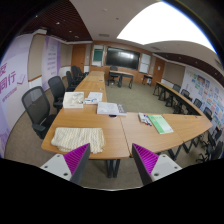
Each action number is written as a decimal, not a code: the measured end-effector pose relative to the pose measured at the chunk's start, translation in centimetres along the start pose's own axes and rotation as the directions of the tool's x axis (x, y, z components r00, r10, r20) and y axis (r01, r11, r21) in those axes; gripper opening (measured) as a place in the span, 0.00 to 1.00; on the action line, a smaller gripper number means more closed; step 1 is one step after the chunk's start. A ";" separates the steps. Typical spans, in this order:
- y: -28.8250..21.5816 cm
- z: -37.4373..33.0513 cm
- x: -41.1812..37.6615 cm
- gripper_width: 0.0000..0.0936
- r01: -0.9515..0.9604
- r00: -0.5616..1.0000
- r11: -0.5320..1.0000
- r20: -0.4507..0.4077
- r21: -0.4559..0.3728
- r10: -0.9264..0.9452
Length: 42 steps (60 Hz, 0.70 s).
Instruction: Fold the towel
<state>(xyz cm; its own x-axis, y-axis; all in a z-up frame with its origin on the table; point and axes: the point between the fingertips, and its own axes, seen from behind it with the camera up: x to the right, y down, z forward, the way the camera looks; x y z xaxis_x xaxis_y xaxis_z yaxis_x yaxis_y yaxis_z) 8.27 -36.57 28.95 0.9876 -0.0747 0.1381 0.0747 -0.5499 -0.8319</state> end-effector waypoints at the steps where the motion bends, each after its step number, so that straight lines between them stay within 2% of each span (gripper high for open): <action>1: 0.0 0.0 -0.2 0.92 0.000 1.000 1.000 -0.002 0.000 0.000; 13: 2.3 0.6 -2.6 0.92 0.006 1.000 0.999 -0.006 -0.038 -0.006; 21: 5.5 1.3 -7.1 0.91 0.020 0.999 0.996 0.031 -0.093 -0.017; 29: 8.9 3.0 -14.5 0.91 0.014 0.997 0.989 0.082 -0.146 -0.002; 42: 9.5 9.9 -29.9 0.91 0.004 0.984 0.989 0.177 -0.146 0.022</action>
<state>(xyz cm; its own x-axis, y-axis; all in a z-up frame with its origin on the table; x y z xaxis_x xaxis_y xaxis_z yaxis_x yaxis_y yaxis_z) -19.16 -31.36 11.63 0.9979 0.0610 0.0223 0.0573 -0.6654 -0.7443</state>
